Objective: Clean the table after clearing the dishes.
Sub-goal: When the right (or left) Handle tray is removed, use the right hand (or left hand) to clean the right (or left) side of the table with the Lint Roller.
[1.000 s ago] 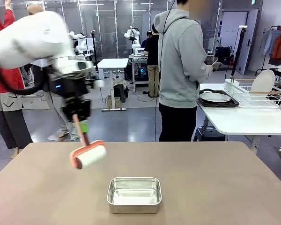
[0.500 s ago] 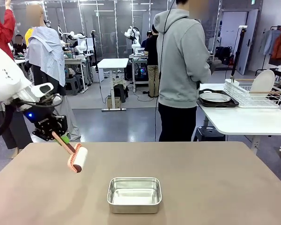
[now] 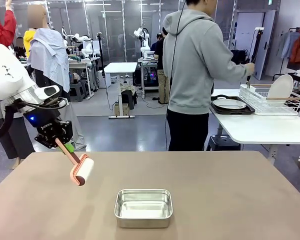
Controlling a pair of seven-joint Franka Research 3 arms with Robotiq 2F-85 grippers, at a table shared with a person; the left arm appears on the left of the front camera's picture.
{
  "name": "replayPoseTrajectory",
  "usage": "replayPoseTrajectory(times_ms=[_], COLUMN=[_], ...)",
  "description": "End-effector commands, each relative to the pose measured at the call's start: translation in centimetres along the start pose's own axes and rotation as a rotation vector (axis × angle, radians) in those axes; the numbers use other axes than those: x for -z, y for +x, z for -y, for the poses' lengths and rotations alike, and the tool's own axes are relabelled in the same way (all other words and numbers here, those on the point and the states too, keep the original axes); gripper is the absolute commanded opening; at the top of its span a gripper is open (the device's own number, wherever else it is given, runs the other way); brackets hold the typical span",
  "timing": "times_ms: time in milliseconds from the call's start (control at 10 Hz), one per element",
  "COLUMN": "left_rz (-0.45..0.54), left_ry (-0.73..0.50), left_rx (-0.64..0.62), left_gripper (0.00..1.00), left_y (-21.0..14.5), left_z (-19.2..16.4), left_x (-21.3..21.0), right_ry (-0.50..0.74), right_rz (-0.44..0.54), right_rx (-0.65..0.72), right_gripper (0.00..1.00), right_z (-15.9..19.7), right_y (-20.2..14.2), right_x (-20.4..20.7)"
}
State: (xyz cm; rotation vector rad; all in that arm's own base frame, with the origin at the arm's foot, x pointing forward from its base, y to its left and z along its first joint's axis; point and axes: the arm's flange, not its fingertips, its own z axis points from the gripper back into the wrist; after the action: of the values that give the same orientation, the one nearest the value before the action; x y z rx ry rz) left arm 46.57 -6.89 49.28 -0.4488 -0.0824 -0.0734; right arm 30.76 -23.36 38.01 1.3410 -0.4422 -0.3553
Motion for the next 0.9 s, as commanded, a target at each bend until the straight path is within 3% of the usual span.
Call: replayPoseTrajectory(times_ms=[0,100,500,800], left_rz=[-0.011,-0.051,-0.048,0.007], left_ry=[-0.162,-0.215,-0.353,-0.353], left_rx=[-0.022,-0.010,-0.069,-0.100], left_gripper=[0.21,0.21,0.21,0.21], left_y=[2.8,3.4,6.6,8.3], left_z=[-1.9,-2.8,-5.3,-5.8], left_x=[2.9,5.1,10.0,13.9], right_ry=[0.012,0.012,0.012,0.012], right_rz=[0.009,0.009,0.009,0.009], right_rx=[-0.003,-0.003,-0.003,-0.003], right_gripper=[1.00,1.00,1.00,1.00], right_z=[-0.4,-0.4,-0.4,-0.4], right_y=[-0.1,-0.1,-0.1,-0.1], right_x=[0.1,0.1,0.1,0.1])
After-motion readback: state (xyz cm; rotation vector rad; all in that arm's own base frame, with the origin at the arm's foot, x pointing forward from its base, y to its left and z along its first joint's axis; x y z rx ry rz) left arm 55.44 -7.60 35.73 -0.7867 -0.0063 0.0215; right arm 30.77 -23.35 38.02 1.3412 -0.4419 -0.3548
